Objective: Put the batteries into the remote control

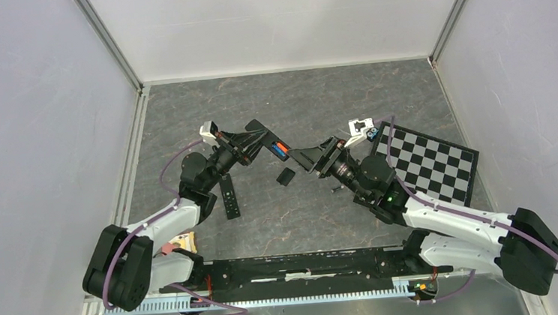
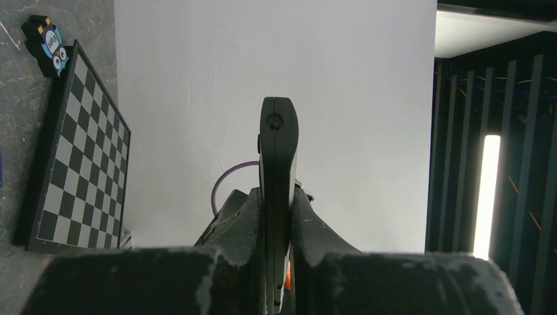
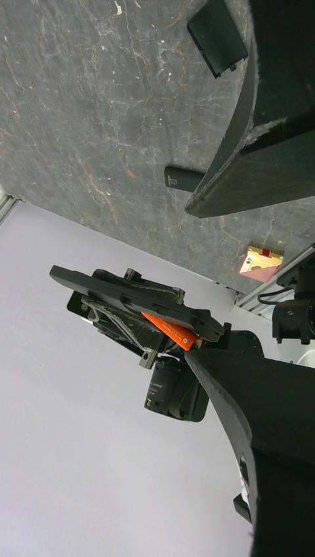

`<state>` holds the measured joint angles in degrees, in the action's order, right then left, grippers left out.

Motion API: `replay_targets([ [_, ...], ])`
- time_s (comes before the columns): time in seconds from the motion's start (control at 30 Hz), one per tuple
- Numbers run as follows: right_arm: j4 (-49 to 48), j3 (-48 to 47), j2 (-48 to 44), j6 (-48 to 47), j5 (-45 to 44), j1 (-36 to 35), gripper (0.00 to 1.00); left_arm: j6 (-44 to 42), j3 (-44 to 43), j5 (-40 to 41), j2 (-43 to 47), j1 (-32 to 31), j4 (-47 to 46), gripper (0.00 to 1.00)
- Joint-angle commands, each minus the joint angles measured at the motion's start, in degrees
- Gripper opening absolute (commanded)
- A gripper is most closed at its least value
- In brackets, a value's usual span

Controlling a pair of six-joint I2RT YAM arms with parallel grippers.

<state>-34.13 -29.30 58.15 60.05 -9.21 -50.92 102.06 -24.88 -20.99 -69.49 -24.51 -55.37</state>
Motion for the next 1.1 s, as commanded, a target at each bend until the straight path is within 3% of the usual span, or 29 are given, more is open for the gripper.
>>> replay_targets([
  [0.0,1.62,-3.46,0.67,-1.92,-0.34,-0.15,0.77,0.03,-1.91,-0.91,0.19,-0.28,-3.01,0.02],
  [0.57,6.53,-4.45,1.6,1.79,-2.17,0.02,0.69,-5.46,-6.05,-5.76,3.03,-0.62,-1.84,0.02],
  [0.87,7.47,-4.28,2.04,3.98,-0.61,1.2,0.55,-6.52,-7.29,-7.61,2.52,-0.71,-1.67,0.02],
  [1.07,7.3,-4.68,2.39,3.5,0.83,1.43,0.6,-7.19,-7.33,-7.15,2.41,-0.71,-1.4,0.02],
])
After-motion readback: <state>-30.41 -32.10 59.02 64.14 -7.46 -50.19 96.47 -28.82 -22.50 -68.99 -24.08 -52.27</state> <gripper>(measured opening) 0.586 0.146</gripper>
